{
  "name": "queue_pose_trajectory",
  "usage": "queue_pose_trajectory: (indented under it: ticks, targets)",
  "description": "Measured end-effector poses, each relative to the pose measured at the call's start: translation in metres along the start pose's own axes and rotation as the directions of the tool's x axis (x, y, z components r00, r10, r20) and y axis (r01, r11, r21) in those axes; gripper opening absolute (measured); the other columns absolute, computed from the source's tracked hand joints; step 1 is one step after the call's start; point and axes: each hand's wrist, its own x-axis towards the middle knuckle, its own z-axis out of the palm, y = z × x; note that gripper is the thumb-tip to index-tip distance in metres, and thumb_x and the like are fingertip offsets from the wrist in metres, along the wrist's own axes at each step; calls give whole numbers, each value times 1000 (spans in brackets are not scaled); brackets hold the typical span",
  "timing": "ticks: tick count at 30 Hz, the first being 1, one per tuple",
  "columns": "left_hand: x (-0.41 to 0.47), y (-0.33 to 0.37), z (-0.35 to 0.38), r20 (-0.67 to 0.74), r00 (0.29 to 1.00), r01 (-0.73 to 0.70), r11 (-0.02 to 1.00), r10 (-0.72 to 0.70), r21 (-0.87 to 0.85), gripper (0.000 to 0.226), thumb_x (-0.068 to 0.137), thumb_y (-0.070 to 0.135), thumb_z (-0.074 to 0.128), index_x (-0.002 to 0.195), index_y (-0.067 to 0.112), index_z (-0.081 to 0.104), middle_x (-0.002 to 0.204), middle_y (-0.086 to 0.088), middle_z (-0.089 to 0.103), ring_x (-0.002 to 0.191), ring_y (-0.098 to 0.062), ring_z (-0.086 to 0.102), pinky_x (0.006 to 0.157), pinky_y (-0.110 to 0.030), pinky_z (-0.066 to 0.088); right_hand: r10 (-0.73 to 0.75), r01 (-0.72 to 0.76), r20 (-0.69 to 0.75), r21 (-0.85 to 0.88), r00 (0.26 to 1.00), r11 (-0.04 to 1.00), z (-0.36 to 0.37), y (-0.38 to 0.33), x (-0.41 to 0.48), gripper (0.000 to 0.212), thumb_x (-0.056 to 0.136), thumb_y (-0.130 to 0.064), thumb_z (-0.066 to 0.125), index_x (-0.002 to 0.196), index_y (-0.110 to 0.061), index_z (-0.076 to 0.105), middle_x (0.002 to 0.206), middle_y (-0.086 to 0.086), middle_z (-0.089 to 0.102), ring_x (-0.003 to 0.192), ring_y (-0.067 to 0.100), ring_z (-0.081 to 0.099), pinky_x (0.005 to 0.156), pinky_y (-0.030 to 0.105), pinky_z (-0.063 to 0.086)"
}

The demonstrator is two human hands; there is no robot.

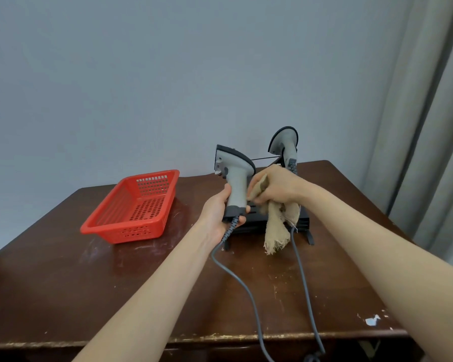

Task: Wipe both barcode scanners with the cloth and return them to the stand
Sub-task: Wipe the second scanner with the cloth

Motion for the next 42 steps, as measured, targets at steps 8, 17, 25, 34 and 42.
queue_pose_trajectory:
  ticks: [8,17,25,34,42]
  targets:
    - [0,11,-7,12,999,-46,999,47,-24,66,97,57,25,124,4,54,87,-18,68,53,-23,58,37,-22,43,41,-73,-476,-50,878,996,6,0,3,29,84,-9,50,101,-25,67,100,-1,66,92,20,60,72,33,50]
    - [1,-4,4,43,998,-42,994,38,102,76,92,67,23,123,8,58,87,-15,65,55,-26,58,38,-21,42,-127,121,-209,-45,970,992,7,-17,1,22,85,-5,62,96,-20,74,95,5,71,93,22,64,79,33,52]
    - [0,-4,8,41,998,-56,992,51,117,67,93,64,26,108,10,63,84,-14,64,60,-25,57,41,-24,41,-109,51,-351,-170,930,984,4,-16,11,20,85,-14,57,96,-26,69,94,1,69,91,23,63,78,40,54]
    - [1,-4,13,54,995,-84,989,79,118,65,92,64,30,110,10,62,77,-13,64,56,-23,59,36,-22,42,-145,44,-432,-235,890,971,11,-18,16,22,94,-17,54,111,-22,68,113,1,60,106,25,55,85,41,48]
    - [7,-10,9,24,996,-82,992,80,93,74,90,68,30,123,8,57,90,-15,64,55,-23,58,39,-23,43,-108,103,-51,-88,993,991,-1,-18,0,17,81,-2,61,87,-13,72,88,9,72,89,28,66,80,44,55]
